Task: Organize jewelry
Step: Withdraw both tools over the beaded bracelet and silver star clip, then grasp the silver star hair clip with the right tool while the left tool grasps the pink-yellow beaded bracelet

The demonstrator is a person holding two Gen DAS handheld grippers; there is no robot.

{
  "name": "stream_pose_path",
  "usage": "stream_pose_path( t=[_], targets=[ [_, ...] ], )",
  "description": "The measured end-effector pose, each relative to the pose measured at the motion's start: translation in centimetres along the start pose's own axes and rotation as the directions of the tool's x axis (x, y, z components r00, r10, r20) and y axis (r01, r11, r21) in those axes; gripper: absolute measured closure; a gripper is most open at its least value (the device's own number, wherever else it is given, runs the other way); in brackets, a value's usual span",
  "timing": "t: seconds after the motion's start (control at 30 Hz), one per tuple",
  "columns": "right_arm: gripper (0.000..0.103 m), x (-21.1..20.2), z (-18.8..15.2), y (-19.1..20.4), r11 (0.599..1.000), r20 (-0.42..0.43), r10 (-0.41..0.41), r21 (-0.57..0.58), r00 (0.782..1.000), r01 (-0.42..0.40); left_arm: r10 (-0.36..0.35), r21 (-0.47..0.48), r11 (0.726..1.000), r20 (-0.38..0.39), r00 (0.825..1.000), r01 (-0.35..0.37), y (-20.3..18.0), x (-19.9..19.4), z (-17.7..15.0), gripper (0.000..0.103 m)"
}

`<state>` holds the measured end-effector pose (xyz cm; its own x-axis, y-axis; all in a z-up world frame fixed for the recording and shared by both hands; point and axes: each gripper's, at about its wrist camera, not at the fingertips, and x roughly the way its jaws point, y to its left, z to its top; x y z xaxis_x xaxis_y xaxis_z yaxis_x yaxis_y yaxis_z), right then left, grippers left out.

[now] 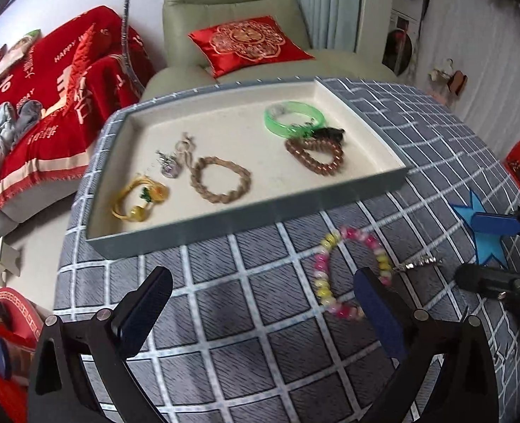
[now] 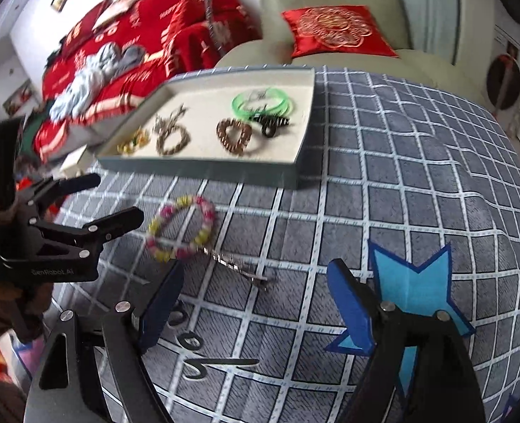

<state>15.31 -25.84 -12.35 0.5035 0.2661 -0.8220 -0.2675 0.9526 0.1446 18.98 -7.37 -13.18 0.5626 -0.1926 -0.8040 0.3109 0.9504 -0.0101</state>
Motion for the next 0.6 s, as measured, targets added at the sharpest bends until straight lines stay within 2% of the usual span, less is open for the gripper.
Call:
stream_pose_path(
  t=[0.13, 0.3, 0.6],
  targets=[
    [0.018, 0.8, -0.3, 0.4, 0.998, -0.022, 0.008, -0.058, 1.000, -0.009, 0.001, 0.009, 1.000, -0.023, 1.000, -0.001, -0.4, 0.6, 0.0, 0.000],
    [0.018, 1.7, -0.5, 1.6, 0.984, -0.042, -0.030, -0.176, 0.999, 0.022, -0.007, -0.012, 1.000, -0.059, 0.998, 0.006, -0.1, 1.6, 0.0, 0.000],
    [0.018, 2.6, 0.1, 2.5, 0.971, -0.048, -0.022, -0.237, 0.999, 0.010, 0.000, 0.005, 1.000, -0.078, 0.997, 0.000, -0.7, 2.4, 0.0, 0.000]
  ],
)
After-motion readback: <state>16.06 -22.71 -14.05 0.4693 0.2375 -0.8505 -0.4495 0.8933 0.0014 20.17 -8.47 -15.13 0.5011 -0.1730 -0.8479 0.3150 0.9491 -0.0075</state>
